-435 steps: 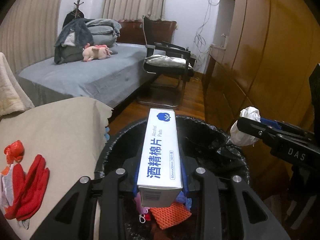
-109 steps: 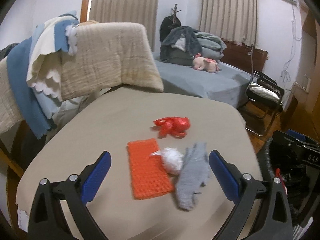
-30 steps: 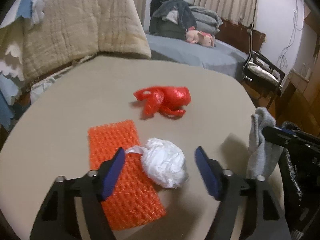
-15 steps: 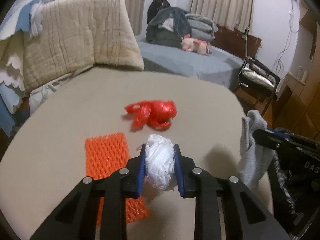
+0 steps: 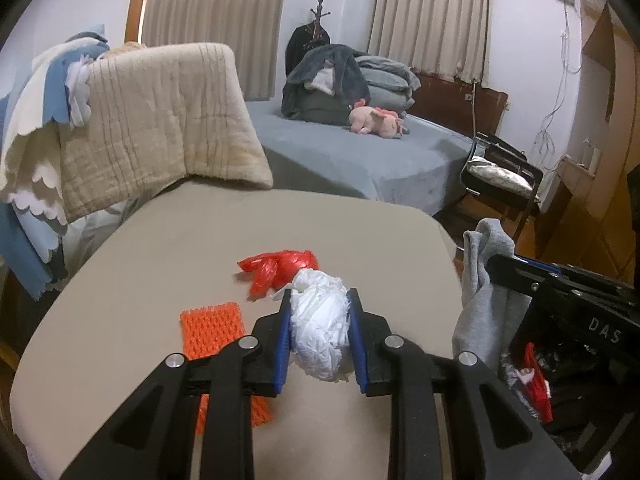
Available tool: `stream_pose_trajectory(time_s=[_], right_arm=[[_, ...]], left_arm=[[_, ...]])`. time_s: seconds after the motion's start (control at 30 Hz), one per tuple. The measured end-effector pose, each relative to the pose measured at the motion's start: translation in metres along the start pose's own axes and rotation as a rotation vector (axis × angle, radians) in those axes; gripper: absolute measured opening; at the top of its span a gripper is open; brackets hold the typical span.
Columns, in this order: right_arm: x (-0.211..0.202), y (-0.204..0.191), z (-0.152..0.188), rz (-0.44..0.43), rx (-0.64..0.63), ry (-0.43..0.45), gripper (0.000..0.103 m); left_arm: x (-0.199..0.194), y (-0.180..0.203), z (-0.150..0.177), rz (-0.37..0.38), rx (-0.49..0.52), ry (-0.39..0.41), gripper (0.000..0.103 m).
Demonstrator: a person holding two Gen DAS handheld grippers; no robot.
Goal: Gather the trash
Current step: 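Grasp the white plastic bag with the left tool while the right tool holds the grey cloth, then carry the white bag and grey cloth with both tools over the bin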
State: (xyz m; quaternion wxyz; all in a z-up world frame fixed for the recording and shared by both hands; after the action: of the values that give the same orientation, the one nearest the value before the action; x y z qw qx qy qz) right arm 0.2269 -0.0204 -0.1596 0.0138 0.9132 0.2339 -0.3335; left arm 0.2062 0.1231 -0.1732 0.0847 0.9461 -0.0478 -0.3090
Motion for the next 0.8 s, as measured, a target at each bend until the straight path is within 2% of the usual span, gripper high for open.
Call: stream_pose_trajectory(time_s=[0.5, 0.8], right_arm=[[-0.064, 0.019, -0.01, 0.045, 0.018, 0.081, 0.015], [-0.107, 0.048, -0.009, 0.101, 0.039, 0.132, 0.015]], left_arm=[[-0.033, 0.052, -0.016, 0.05, 0.038, 0.041, 0.025], [-0.046, 0.099, -0.021, 0.11, 0.082, 0.065, 0.025]])
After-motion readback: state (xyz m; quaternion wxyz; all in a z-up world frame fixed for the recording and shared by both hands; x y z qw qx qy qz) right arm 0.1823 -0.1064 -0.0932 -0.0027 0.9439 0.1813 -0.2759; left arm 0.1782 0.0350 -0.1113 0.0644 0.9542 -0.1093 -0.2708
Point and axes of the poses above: each gripper's, at about its wrist camera, not at the fingertips, and x roughly the way its jaws point, y to its right, z to its underside, the point moved 10 cm from there along x, roughly the way its jaws point, and after that the axes turned 7 degrees about z, right-handed, at the moved point
